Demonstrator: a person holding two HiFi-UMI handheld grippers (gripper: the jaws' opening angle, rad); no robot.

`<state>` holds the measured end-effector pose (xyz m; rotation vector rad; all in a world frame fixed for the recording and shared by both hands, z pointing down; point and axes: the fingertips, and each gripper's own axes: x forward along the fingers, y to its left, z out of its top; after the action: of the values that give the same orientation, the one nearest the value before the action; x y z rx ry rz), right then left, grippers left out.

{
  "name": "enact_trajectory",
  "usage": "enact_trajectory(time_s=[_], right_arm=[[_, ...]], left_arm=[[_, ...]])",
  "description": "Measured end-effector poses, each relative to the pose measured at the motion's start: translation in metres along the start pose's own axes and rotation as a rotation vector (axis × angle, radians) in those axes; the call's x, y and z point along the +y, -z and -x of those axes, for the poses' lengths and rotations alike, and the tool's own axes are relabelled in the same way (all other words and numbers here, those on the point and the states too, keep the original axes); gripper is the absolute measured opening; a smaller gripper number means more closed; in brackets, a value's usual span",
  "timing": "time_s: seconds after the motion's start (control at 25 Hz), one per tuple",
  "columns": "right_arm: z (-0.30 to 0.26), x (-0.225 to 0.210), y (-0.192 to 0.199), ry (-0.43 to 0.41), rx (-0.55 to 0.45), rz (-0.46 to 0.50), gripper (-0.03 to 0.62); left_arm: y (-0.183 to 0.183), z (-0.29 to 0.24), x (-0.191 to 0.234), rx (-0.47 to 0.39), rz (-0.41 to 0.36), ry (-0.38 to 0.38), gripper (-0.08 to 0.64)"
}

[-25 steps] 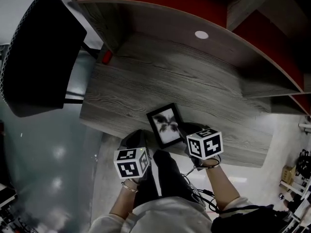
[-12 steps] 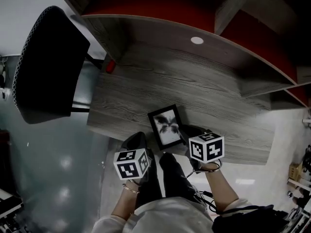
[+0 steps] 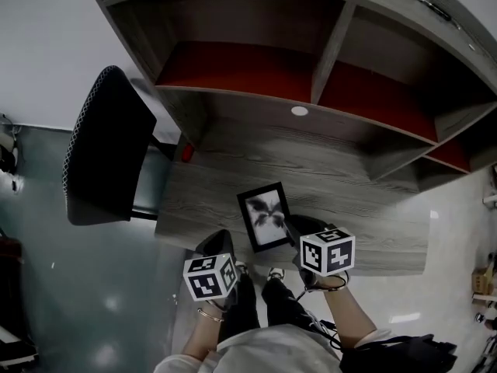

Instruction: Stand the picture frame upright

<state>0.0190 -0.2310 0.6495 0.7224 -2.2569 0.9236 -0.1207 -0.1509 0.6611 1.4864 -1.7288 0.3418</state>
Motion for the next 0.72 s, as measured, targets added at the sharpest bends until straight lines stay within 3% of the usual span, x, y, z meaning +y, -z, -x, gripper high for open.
enact_trajectory(time_s=[0.72], right_arm=[[0.084,0.049,-0.135,0.041,-0.344,0.104,0.086]], left_arm=[[-0.136,0.047,-0.029,-0.259,-0.083,0.083,0.012]])
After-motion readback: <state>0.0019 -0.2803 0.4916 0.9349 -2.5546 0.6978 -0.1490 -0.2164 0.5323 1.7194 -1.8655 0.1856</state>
